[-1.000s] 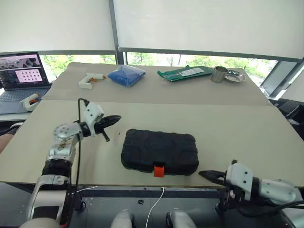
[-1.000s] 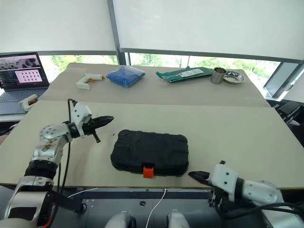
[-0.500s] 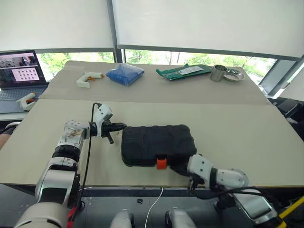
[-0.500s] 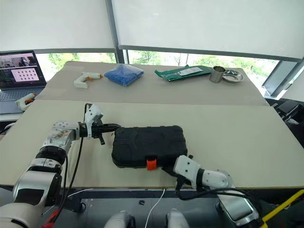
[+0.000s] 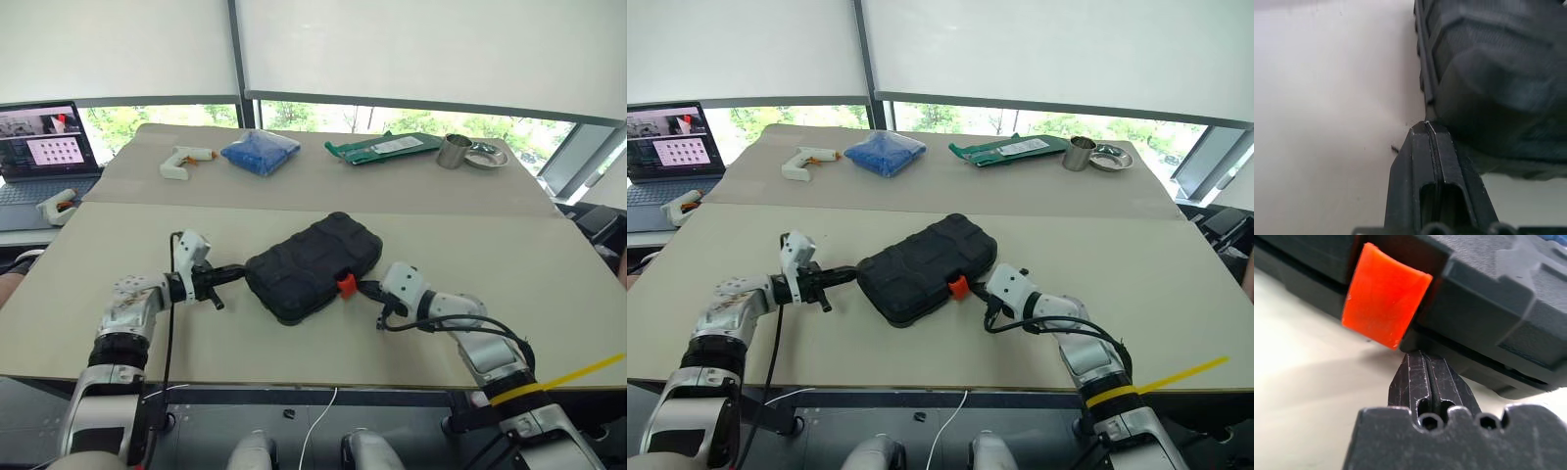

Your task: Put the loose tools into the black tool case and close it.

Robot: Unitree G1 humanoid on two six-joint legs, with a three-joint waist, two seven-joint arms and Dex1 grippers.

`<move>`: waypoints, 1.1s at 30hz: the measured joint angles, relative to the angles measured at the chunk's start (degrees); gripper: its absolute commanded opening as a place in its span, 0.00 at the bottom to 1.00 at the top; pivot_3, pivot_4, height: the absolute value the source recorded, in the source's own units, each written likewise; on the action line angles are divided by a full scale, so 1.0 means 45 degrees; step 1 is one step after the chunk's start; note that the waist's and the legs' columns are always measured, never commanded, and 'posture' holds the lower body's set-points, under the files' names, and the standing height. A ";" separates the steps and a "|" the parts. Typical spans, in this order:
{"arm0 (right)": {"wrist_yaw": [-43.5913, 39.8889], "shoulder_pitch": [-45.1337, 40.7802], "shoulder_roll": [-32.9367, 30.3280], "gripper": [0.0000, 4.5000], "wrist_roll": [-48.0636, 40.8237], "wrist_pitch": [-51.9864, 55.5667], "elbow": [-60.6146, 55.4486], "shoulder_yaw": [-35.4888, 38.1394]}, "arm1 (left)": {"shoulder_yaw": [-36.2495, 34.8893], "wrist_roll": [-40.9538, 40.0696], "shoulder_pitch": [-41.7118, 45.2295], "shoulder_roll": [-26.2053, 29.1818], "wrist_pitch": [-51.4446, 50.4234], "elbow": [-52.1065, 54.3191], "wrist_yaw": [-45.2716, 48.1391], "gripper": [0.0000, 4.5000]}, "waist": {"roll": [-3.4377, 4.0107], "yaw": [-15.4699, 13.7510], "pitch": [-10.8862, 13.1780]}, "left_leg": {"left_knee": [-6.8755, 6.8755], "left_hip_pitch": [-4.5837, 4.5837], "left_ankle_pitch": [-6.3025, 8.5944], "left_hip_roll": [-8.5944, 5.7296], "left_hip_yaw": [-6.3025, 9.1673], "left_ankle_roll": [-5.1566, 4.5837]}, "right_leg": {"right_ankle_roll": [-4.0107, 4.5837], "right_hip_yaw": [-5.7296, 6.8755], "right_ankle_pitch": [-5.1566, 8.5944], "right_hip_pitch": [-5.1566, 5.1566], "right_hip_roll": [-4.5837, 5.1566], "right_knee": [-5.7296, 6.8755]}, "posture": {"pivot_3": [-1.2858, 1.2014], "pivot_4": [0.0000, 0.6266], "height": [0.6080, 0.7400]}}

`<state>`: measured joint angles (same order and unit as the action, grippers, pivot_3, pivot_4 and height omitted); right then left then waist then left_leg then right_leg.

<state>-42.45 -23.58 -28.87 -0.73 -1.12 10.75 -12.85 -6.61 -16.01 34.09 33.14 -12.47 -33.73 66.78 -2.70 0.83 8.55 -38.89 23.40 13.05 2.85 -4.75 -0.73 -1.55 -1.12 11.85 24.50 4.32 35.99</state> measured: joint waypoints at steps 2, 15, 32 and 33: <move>-0.0116 0.0163 -0.0206 0.01 -0.0063 0.0002 -0.0179 0.0172 | -0.0264 -0.0594 0.0102 0.0488 -0.0631 0.0793 0.0439 0.00 | 0.0001 0.0001 0.0001 | 0.0002 0.0011 0.0000 0.0001 0.0005 0.0000 | 0.0001 0.0008 0.0001 0.0005 0.0000 -0.0001 | 0.52 0.24 1.00; -0.0627 0.3545 -0.0542 0.01 -0.1621 0.0731 -0.3586 0.1248 | 0.2601 -0.0654 0.2902 -0.1793 -0.3044 0.2661 0.0606 0.00 | 0.0001 -0.0109 0.0002 | -0.0018 -0.0004 0.0001 -0.0022 0.0025 -0.0002 | -0.0039 0.0011 0.0022 -0.0037 0.0000 -0.0023 | 0.52 0.24 1.00; -0.0407 0.2789 0.0503 0.01 -0.2583 0.2510 -0.4038 0.0928 | 0.4703 0.1449 0.1665 -0.2804 -0.3408 0.3961 -0.1526 0.00 | 0.0092 -0.0006 -0.0109 | 0.0003 -0.0122 0.0001 -0.0019 0.0045 -0.0002 | -0.0023 -0.0012 0.0097 -0.0105 -0.0005 0.0005 | 0.52 0.24 1.00; -0.0379 0.2583 0.0501 0.01 -0.2407 0.2514 -0.3773 0.0829 | 0.4662 0.1438 0.1641 -0.2785 -0.3432 0.3979 -0.1546 0.00 | 0.0092 -0.0001 -0.0110 | 0.0003 -0.0123 0.0001 -0.0019 0.0046 -0.0001 | -0.0013 -0.0013 0.0103 -0.0105 -0.0006 0.0009 | 0.52 0.24 1.00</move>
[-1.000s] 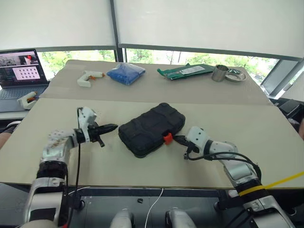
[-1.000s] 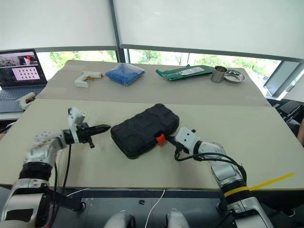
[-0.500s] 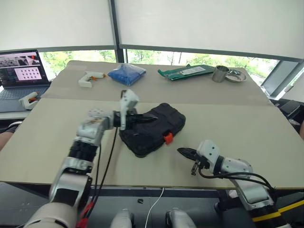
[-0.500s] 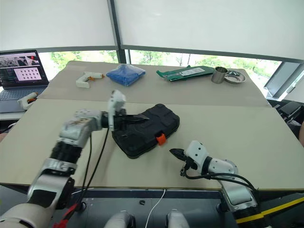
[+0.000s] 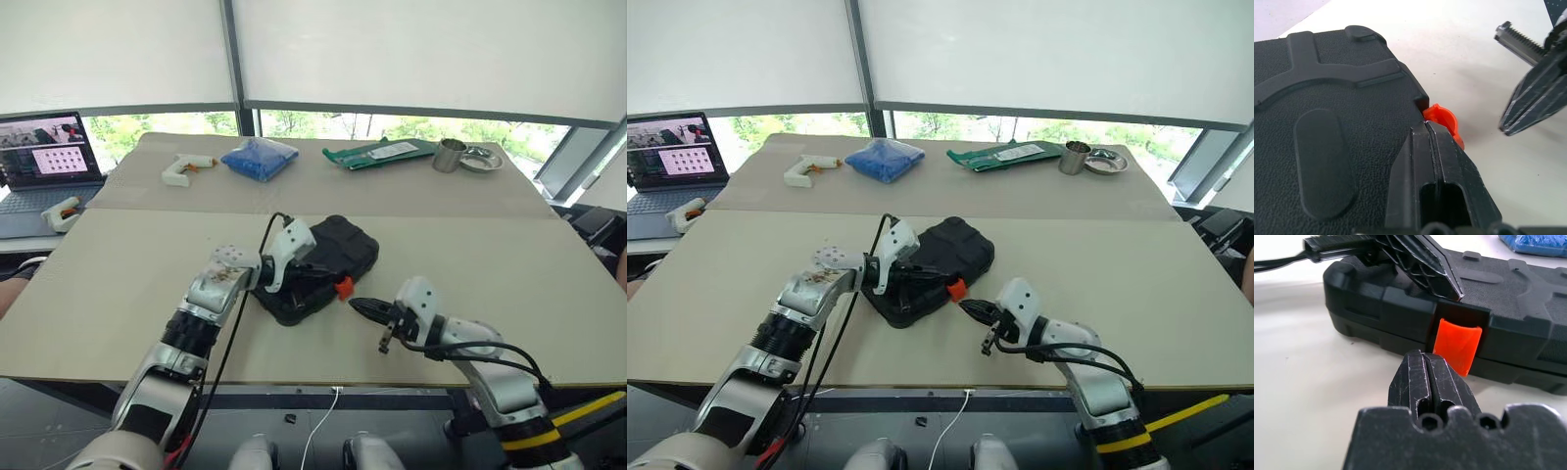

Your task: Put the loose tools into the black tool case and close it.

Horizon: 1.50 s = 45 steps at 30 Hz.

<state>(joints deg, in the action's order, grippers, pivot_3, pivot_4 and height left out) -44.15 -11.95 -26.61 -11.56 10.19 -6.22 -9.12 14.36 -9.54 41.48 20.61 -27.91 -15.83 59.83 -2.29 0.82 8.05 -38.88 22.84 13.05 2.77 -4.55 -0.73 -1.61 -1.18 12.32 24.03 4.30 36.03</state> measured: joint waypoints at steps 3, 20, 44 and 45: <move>0.0047 -0.0544 -0.0002 0.01 0.0372 0.0009 0.0593 -0.0236 | -0.0142 -0.0094 -0.0036 0.0019 -0.0220 0.0034 -0.0004 0.00 | 0.0004 0.0031 -0.0002 | 0.0000 -0.0003 -0.0001 0.0000 0.0000 0.0000 | 0.0002 -0.0011 -0.0005 0.0007 -0.0011 0.0007 | 0.52 0.24 1.00; -0.0758 -0.2558 0.0344 0.01 0.1284 0.0003 0.2620 -0.0979 | -0.1509 -0.0490 -0.0704 0.0161 0.0215 -0.0375 -0.1425 0.00 | 0.0020 0.0354 -0.0007 | 0.0024 -0.0148 0.0000 -0.0006 0.0131 0.0003 | 0.0083 -0.0234 -0.0103 0.0006 -0.0218 0.0036 | 0.52 0.24 1.00; -0.0538 -0.3463 0.1368 0.01 0.2074 -0.0011 0.4312 -0.1086 | -0.1923 -0.0326 -0.0470 -0.0041 0.1695 -0.0918 -0.2497 0.00 | 0.0032 0.0297 0.0012 | 0.0043 0.0025 0.0017 -0.0047 0.0139 0.0013 | 0.0006 -0.0270 -0.0148 0.0102 -0.0224 -0.0063 | 0.52 0.24 1.00; -0.0501 -0.3463 0.1416 0.01 0.2080 -0.0011 0.4334 -0.1086 | -0.1878 -0.0322 -0.0465 0.0006 0.1569 -0.0872 -0.2450 0.00 | 0.0032 0.0317 0.0012 | 0.0043 0.0023 0.0019 -0.0046 0.0137 0.0014 | -0.0002 -0.0271 -0.0142 0.0101 -0.0224 -0.0064 | 0.52 0.24 1.00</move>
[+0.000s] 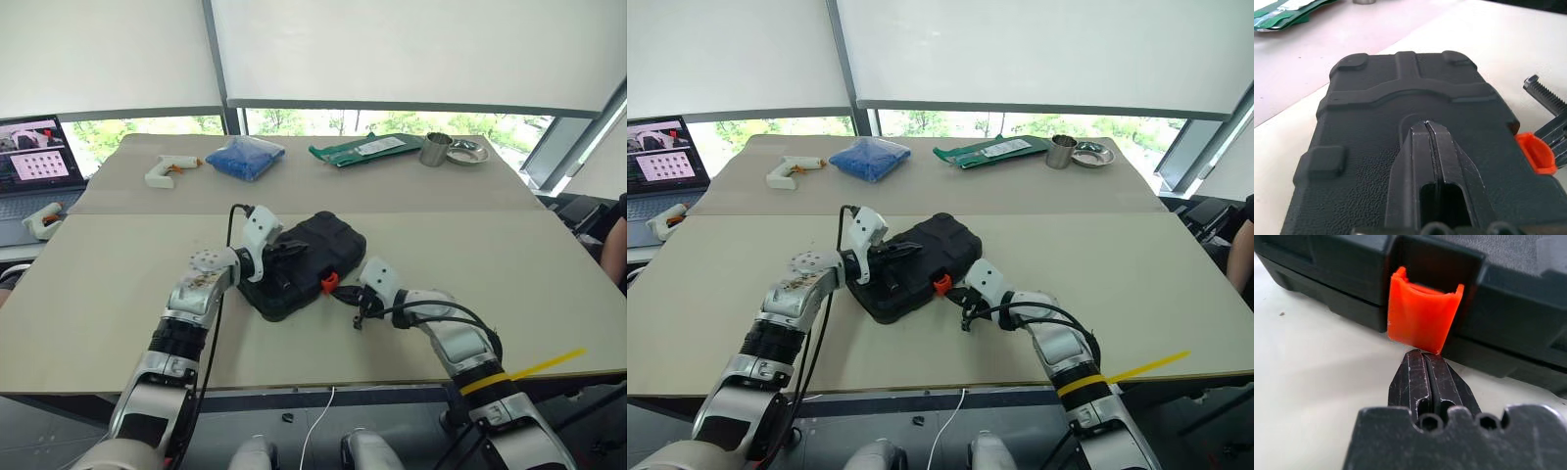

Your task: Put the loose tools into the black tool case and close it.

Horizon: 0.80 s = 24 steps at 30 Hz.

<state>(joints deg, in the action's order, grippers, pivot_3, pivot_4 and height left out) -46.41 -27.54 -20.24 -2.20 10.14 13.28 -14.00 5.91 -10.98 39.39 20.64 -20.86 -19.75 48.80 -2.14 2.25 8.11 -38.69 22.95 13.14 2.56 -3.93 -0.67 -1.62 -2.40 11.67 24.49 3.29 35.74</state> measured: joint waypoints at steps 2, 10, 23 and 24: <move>0.0081 -0.0002 0.0090 0.01 0.0033 0.0000 0.0040 0.0000 | 0.0195 0.0028 -0.0015 0.0134 -0.0474 0.0211 0.0197 0.00 | 0.0001 0.0035 0.0000 | 0.0007 -0.0013 0.0001 0.0001 0.0001 0.0000 | -0.0036 -0.0003 0.0024 -0.0004 -0.0001 0.0002 | 0.52 0.24 1.00; 0.0081 -0.0020 0.0099 0.01 0.0082 0.0096 -0.0004 0.0006 | 0.0569 0.0047 -0.0399 -0.0026 -0.1246 0.1010 0.0399 0.00 | 0.0004 0.0026 -0.0001 | 0.0010 -0.0071 0.0000 0.0005 0.0009 0.0002 | -0.0027 -0.0003 0.0032 -0.0048 0.0002 0.0015 | 0.52 0.24 1.00; -0.0260 -0.0231 0.0198 0.01 -0.0173 0.1277 -0.0541 0.0005 | 0.0588 0.0152 -0.0531 -0.0060 -0.1621 0.1117 0.0035 0.00 | 0.0064 0.0065 -0.0035 | 0.0040 -0.0146 0.0000 0.0003 0.0041 0.0003 | 0.0035 -0.0031 0.0067 -0.0073 -0.0001 0.0038 | 0.52 0.24 1.00; -0.0284 -0.0231 0.0180 0.01 -0.0173 0.1321 -0.0586 0.0005 | 0.0587 0.0150 -0.0530 -0.0064 -0.1648 0.1117 0.0024 0.00 | 0.0069 0.0063 -0.0038 | 0.0051 -0.0150 0.0000 0.0000 0.0040 0.0003 | 0.0033 -0.0033 0.0066 -0.0072 -0.0001 0.0037 | 0.52 0.24 1.00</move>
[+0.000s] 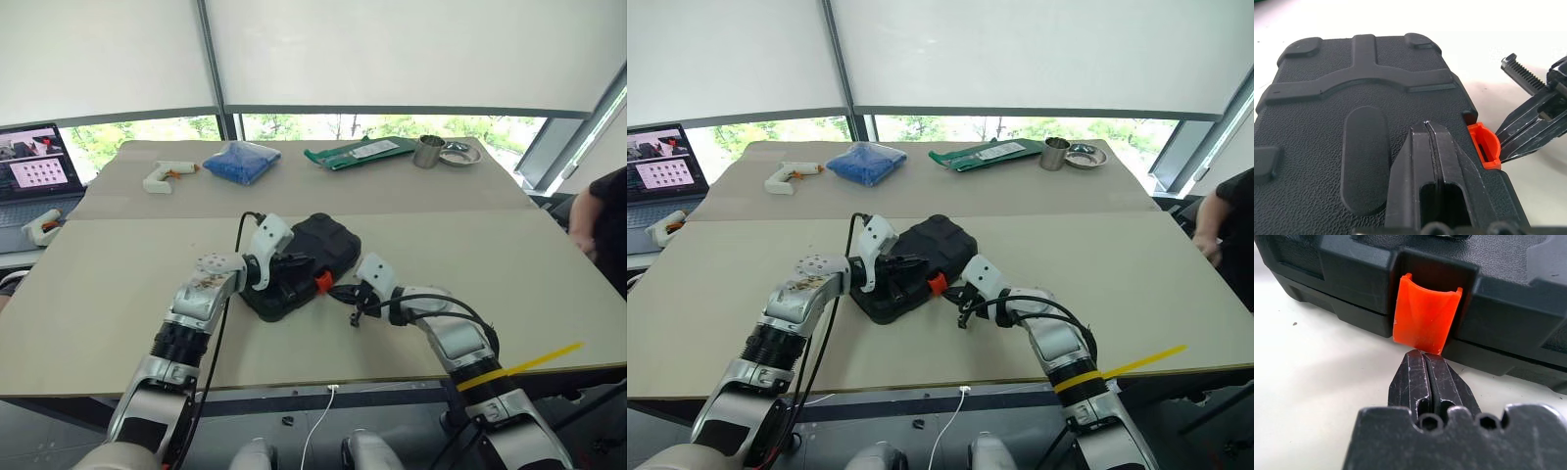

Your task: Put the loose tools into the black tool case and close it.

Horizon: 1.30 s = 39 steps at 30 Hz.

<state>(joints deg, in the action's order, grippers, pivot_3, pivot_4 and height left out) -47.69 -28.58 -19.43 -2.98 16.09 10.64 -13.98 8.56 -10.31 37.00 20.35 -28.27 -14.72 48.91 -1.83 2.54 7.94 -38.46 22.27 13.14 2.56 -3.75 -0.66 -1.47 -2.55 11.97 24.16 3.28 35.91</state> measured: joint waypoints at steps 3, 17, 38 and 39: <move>-0.0096 -0.0001 -0.0040 0.01 -0.0031 0.0095 -0.0257 0.0001 | -0.0001 -0.0004 -0.0005 -0.0010 -0.0087 0.0000 -0.0011 0.00 | 0.0017 0.0005 -0.0011 | 0.0024 -0.0018 -0.0001 -0.0007 -0.0001 0.0001 | -0.0003 -0.0010 -0.0001 -0.0003 -0.0002 -0.0001 | 0.52 0.24 1.00; -0.0225 -0.0905 0.0125 0.01 0.0018 0.0066 0.0148 -0.0197 | -0.0035 -0.0017 -0.0187 -0.0024 -0.0125 -0.0051 -0.0126 0.00 | 0.0048 0.0066 -0.0035 | 0.0059 -0.0128 0.0005 -0.0006 0.0026 0.0011 | 0.0030 -0.0015 0.0001 -0.0031 -0.0012 0.0005 | 0.52 0.24 1.00; -0.0360 -0.1795 0.0893 0.01 0.0150 0.0299 0.1907 -0.0324 | -0.0228 -0.0128 -0.0227 0.0003 -0.0397 -0.0182 -0.0140 0.00 | 0.0043 0.0111 -0.0034 | 0.0137 -0.0249 0.0059 -0.0013 0.0070 0.0106 | 0.0032 0.0006 0.0003 -0.0013 -0.0016 -0.0015 | 0.52 0.24 1.00; -0.0360 -0.1828 0.0922 0.01 0.0150 0.0299 0.1957 -0.0323 | -0.0240 -0.0128 -0.0227 0.0010 -0.0397 -0.0183 -0.0141 0.00 | 0.0043 0.0121 -0.0034 | 0.0140 -0.0249 0.0060 -0.0013 0.0071 0.0107 | 0.0032 0.0007 0.0003 -0.0010 -0.0017 -0.0016 | 0.52 0.24 1.00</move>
<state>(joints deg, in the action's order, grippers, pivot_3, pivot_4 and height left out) -49.31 -36.80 -15.28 -2.30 17.43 19.45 -15.43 7.48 -10.89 35.98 20.39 -30.06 -15.55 48.28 -1.64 3.08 7.79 -37.83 21.15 13.41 2.50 -3.43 -0.17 -1.33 -2.52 11.99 24.12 3.21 35.84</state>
